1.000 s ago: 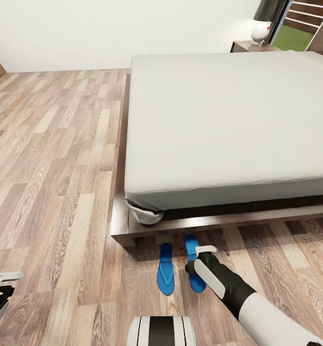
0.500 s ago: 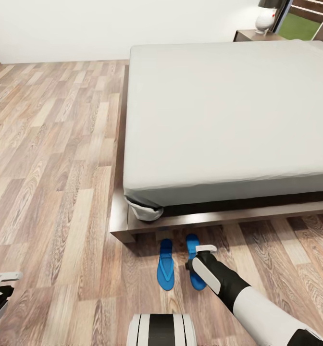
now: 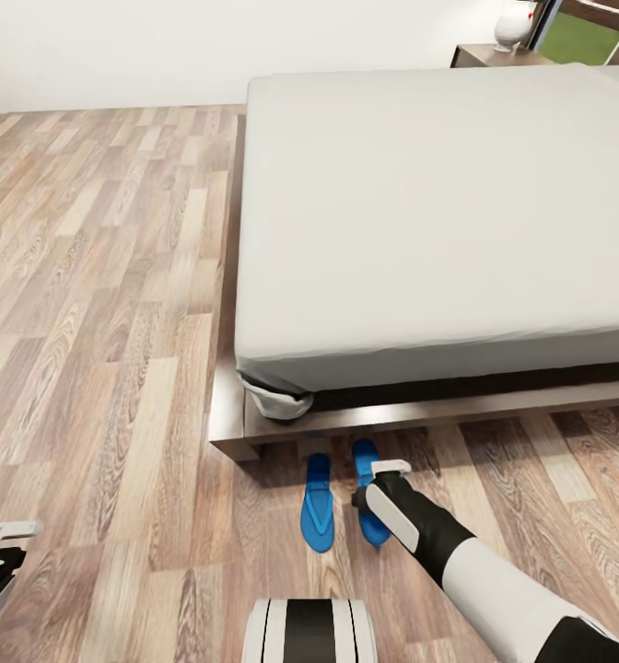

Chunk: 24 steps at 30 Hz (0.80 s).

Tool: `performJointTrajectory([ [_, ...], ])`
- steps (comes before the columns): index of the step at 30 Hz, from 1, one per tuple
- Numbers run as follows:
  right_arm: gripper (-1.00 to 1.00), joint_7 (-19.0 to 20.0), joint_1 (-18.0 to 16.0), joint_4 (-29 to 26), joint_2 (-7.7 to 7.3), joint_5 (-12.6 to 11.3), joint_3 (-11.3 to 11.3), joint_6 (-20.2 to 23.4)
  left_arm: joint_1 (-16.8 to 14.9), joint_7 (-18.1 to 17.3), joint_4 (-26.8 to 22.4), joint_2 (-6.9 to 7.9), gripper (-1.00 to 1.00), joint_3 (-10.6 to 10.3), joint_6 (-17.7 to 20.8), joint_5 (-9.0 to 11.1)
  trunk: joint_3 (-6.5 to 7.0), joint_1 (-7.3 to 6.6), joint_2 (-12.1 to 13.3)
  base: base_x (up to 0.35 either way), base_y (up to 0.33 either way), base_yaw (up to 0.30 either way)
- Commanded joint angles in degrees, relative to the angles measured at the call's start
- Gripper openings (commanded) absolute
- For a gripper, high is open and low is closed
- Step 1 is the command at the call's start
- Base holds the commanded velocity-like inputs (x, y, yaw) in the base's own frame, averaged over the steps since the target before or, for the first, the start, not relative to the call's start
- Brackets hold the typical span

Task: In the bedroom, move the book from the bed onto either nightstand, and place the two sandals side by side next to the bed.

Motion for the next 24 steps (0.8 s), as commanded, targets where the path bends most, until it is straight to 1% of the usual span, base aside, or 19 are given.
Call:
performJointTrajectory([
  [1, -1.0, -0.66, -0.14, -0.07, -0.01, -0.61, 0.26, 0.04, 0.0, 0.37, -0.13, 0.09, 1.0, -0.47, 0.32, 0.58, -0.27, 0.01, -0.03, 0.0, 0.0, 0.0],
  [6, -1.0, -0.65, -0.36, -0.06, 0.27, -0.61, 0.27, 0.04, 0.0, 0.32, -0.17, 0.88, 1.0, -0.45, 0.33, 0.58, -0.27, 0.01, -0.03, 0.0, 0.0, 0.0],
  [8, -1.0, -0.65, -0.49, -0.03, 0.61, -0.61, 0.27, 0.04, 0.0, 0.3, -0.2, 1.27, 1.0, -0.44, 0.34, 0.58, -0.27, 0.01, -0.03, 0.0, 0.0, 0.0],
  [12, -1.0, -0.65, -1.03, 0.53, 1.12, -0.61, 0.27, 0.04, 0.0, 0.29, -0.21, 1.79, 1.0, -0.44, 0.34, 0.6, -1.15, 0.12, -0.09, 0.0, 0.0, 0.0],
  [13, -1.0, -0.65, -1.41, 1.1, 1.51, -0.61, 0.27, 0.04, 0.0, 0.25, -0.23, 2.04, 1.0, -0.44, 0.34, 0.62, -1.38, 0.14, -0.1, 0.0, 0.0, 0.0],
  [19, -1.0, -0.65, -2.76, 2.96, 2.6, -0.49, 0.35, 0.04, 0.0, 0.27, -0.23, 2.58, 1.0, -0.44, 0.33, 0.65, -1.38, 0.14, -0.1, 0.0, 0.0, 0.0],
  [20, -1.0, -0.65, -2.91, 3.17, 2.82, -0.16, 0.35, 0.04, 0.0, 0.27, -0.23, 2.7, 1.0, -0.44, 0.33, 0.66, -1.38, 0.14, -0.1, 0.0, 0.0, 0.0],
  [24, -1.0, -0.65, -3.13, 3.45, 3.19, 1.28, 0.36, -0.02, 0.0, 0.22, -0.27, 3.11, 1.0, -0.44, 0.31, 0.67, -2.26, 0.24, -0.15, 0.0, 0.0, 0.0],
])
